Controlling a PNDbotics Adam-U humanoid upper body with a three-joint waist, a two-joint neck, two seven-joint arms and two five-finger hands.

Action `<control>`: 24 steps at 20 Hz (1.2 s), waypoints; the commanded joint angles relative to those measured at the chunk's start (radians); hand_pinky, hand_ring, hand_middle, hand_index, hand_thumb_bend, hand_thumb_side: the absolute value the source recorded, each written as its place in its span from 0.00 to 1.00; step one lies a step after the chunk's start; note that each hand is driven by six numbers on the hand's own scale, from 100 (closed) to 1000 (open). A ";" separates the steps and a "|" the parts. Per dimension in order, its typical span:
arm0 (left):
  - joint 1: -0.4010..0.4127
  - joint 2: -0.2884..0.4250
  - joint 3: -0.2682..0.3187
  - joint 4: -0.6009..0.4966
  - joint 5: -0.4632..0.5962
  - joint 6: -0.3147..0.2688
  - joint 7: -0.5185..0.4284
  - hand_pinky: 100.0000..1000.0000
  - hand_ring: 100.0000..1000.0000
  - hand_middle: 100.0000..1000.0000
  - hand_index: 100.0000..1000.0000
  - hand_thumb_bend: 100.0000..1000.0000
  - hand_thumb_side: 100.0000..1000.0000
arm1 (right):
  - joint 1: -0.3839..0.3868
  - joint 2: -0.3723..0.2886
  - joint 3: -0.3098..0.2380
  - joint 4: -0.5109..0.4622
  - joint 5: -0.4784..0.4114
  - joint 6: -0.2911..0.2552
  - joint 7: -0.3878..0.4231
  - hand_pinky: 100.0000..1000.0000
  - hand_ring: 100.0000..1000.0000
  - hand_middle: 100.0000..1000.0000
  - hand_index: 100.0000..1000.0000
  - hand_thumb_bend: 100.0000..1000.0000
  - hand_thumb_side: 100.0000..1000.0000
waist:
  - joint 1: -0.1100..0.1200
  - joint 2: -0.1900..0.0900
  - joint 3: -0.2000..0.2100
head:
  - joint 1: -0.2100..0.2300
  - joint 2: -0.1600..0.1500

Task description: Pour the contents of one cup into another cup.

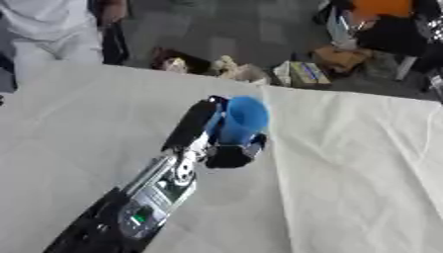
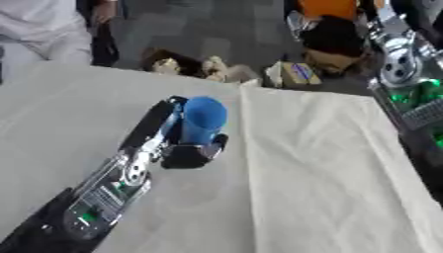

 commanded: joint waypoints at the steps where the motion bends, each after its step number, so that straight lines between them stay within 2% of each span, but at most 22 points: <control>1: -0.001 0.047 0.027 -0.024 0.018 -0.078 0.059 0.16 0.30 0.47 0.26 0.00 0.22 | 0.016 -0.026 -0.031 -0.030 -0.111 -0.011 -0.110 0.19 0.24 0.20 0.39 0.00 0.16 | 0.022 -0.002 -0.004 | -0.011 -0.016; 6: 0.020 0.081 0.046 0.036 0.056 -0.199 0.093 0.18 0.32 0.48 0.27 0.00 0.21 | 0.091 -0.004 -0.035 -0.037 -0.190 -0.052 -0.219 0.18 0.24 0.19 0.38 0.00 0.14 | 0.031 0.007 -0.010 | -0.011 -0.026; 11: 0.042 0.111 0.062 0.080 0.081 -0.302 0.097 0.21 0.34 0.50 0.28 0.00 0.21 | 0.149 0.012 -0.014 -0.048 -0.188 -0.082 -0.243 0.18 0.24 0.19 0.38 0.00 0.14 | 0.037 0.015 -0.009 | -0.014 -0.026; 14: 0.051 0.130 0.067 0.091 0.074 -0.332 0.076 0.22 0.35 0.50 0.28 0.00 0.23 | 0.168 0.021 -0.004 -0.047 -0.185 -0.093 -0.237 0.18 0.24 0.18 0.38 0.00 0.14 | 0.041 0.018 -0.008 | -0.015 -0.026; 16: 0.057 0.136 0.072 0.098 0.086 -0.337 0.060 0.24 0.37 0.50 0.29 0.00 0.29 | 0.176 0.027 0.000 -0.045 -0.184 -0.096 -0.234 0.18 0.23 0.18 0.38 0.00 0.13 | 0.043 0.019 -0.007 | -0.016 -0.026; 17: 0.060 0.138 0.075 0.101 0.097 -0.337 0.055 0.26 0.39 0.51 0.30 0.00 0.39 | 0.179 0.029 0.001 -0.044 -0.184 -0.097 -0.232 0.18 0.23 0.18 0.38 0.00 0.13 | 0.044 0.019 -0.007 | -0.016 -0.025; 18: 0.063 0.139 0.078 0.103 0.112 -0.334 0.051 0.27 0.39 0.51 0.30 0.00 0.43 | 0.182 0.031 0.003 -0.043 -0.183 -0.098 -0.231 0.18 0.23 0.18 0.38 0.00 0.13 | 0.044 0.020 -0.007 | -0.015 -0.025; 20: 0.069 0.143 0.082 0.100 0.136 -0.329 0.047 0.31 0.42 0.53 0.32 0.00 0.65 | 0.184 0.034 0.003 -0.043 -0.181 -0.099 -0.229 0.18 0.23 0.18 0.38 0.00 0.14 | 0.045 0.020 -0.007 | -0.013 -0.022; 21: 0.070 0.146 0.084 0.096 0.142 -0.326 0.045 0.36 0.45 0.56 0.34 0.00 0.82 | 0.185 0.034 0.003 -0.044 -0.180 -0.100 -0.228 0.18 0.23 0.18 0.38 0.00 0.14 | 0.045 0.021 -0.007 | -0.013 -0.021; 22: 0.072 0.149 0.086 0.091 0.143 -0.322 0.041 0.41 0.49 0.59 0.38 0.00 0.92 | 0.186 0.035 0.003 -0.044 -0.179 -0.100 -0.227 0.18 0.23 0.18 0.38 0.00 0.14 | 0.046 0.021 -0.008 | -0.012 -0.020; 23: 0.072 0.153 0.087 0.085 0.140 -0.317 0.034 0.49 0.56 0.65 0.46 0.00 1.00 | 0.188 0.035 0.003 -0.045 -0.178 -0.100 -0.227 0.18 0.23 0.18 0.38 0.00 0.14 | 0.046 0.021 -0.008 | -0.012 -0.019; 24: 0.072 0.157 0.088 0.079 0.133 -0.312 0.021 0.53 0.60 0.69 0.51 0.00 1.00 | 0.189 0.036 0.003 -0.044 -0.178 -0.099 -0.226 0.18 0.23 0.18 0.38 0.00 0.13 | 0.047 0.021 -0.007 | -0.013 -0.018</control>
